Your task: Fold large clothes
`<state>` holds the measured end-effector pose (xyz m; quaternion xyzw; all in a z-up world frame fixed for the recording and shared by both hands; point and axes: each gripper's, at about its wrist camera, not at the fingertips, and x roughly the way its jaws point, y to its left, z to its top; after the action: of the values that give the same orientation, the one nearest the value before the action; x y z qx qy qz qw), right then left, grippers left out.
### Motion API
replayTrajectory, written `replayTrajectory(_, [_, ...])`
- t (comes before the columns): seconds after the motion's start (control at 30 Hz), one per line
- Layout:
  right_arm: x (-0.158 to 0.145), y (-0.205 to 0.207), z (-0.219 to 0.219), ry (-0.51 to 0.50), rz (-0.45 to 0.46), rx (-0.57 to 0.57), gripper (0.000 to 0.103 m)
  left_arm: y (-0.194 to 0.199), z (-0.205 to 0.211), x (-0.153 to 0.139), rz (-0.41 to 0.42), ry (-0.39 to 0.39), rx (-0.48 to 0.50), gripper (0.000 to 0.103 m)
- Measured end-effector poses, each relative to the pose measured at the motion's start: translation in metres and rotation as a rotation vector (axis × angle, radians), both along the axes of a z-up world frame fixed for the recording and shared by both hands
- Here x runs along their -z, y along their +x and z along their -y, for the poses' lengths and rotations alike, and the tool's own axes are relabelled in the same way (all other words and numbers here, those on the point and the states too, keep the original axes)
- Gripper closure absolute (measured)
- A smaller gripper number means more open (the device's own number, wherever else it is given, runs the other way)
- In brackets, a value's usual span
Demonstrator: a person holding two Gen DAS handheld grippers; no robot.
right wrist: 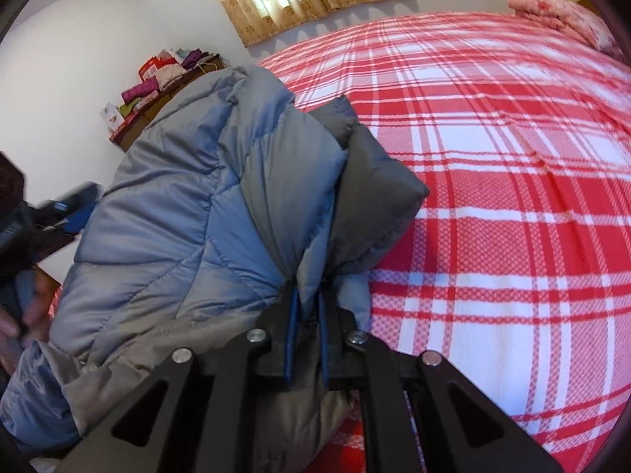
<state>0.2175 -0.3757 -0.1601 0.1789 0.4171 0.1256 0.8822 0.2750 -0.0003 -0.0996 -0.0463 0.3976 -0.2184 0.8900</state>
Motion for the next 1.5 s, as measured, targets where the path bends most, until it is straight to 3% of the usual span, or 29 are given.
replayTrajectory(0.13, [0.002, 0.003, 0.008, 0.044, -0.006, -0.006, 0.094, -0.002, 0.011, 0.024, 0.019, 0.084, -0.03, 0.037])
replayTrajectory(0.27, [-0.008, 0.008, 0.021, 0.096, -0.061, -0.015, 0.089, -0.001, 0.013, 0.028, 0.024, 0.132, -0.03, 0.036])
replayTrajectory(0.37, [-0.039, 0.01, 0.041, 0.11, -0.083, 0.025, 0.08, 0.002, 0.015, 0.024, 0.039, 0.151, -0.03, 0.036])
replayTrajectory(0.43, [-0.077, 0.01, 0.053, 0.112, -0.033, 0.088, 0.08, 0.001, 0.016, 0.023, 0.046, 0.159, -0.035, 0.036])
replayTrajectory(0.5, [-0.103, 0.013, 0.058, 0.19, 0.004, 0.132, 0.08, 0.001, 0.017, 0.024, 0.054, 0.166, -0.042, 0.036])
replayTrajectory(0.53, [-0.118, 0.02, 0.056, 0.255, 0.006, 0.168, 0.076, 0.001, 0.018, 0.024, 0.059, 0.17, -0.044, 0.036])
replayTrajectory(0.63, [-0.129, 0.044, 0.037, 0.338, -0.028, 0.216, 0.051, 0.0, 0.021, 0.023, 0.071, 0.197, -0.055, 0.036])
replayTrajectory(0.7, [-0.122, 0.055, 0.014, 0.368, -0.008, 0.199, 0.051, -0.001, 0.024, 0.022, 0.078, 0.219, -0.057, 0.036])
replayTrajectory(0.73, [-0.117, 0.055, 0.006, 0.34, 0.004, 0.198, 0.051, -0.001, 0.025, 0.022, 0.08, 0.231, -0.055, 0.036])
replayTrajectory(0.8, [-0.102, 0.051, -0.003, 0.189, 0.021, 0.252, 0.052, -0.002, 0.022, 0.021, 0.076, 0.227, -0.052, 0.036])
replayTrajectory(0.87, [-0.082, 0.044, 0.001, 0.084, 0.027, 0.309, 0.052, -0.002, 0.013, 0.021, 0.06, 0.198, -0.055, 0.036])
replayTrajectory(0.93, [-0.061, 0.037, 0.016, 0.052, 0.007, 0.36, 0.052, -0.002, 0.001, 0.022, 0.045, 0.148, -0.065, 0.033])
replayTrajectory(1.0, [-0.044, 0.03, 0.028, 0.05, -0.002, 0.388, 0.046, -0.003, -0.011, 0.025, 0.035, 0.087, -0.097, 0.029])
replayTrajectory(1.07, [-0.03, 0.029, 0.034, 0.037, -0.011, 0.385, 0.032, -0.003, -0.022, 0.029, 0.023, 0.023, -0.141, 0.027])
replayTrajectory(1.17, [-0.021, 0.033, 0.038, 0.061, -0.003, 0.354, 0.029, 0.001, -0.037, 0.033, -0.026, -0.077, -0.192, 0.026])
replayTrajectory(1.27, [-0.023, 0.042, 0.032, -0.008, -0.004, 0.27, 0.026, 0.005, -0.044, 0.036, -0.06, -0.134, -0.18, 0.026])
replayTrajectory(1.5, [-0.014, 0.046, 0.044, 0.06, 0.024, 0.187, 0.026, -0.02, -0.072, 0.024, 0.07, -0.294, -0.152, 0.026])
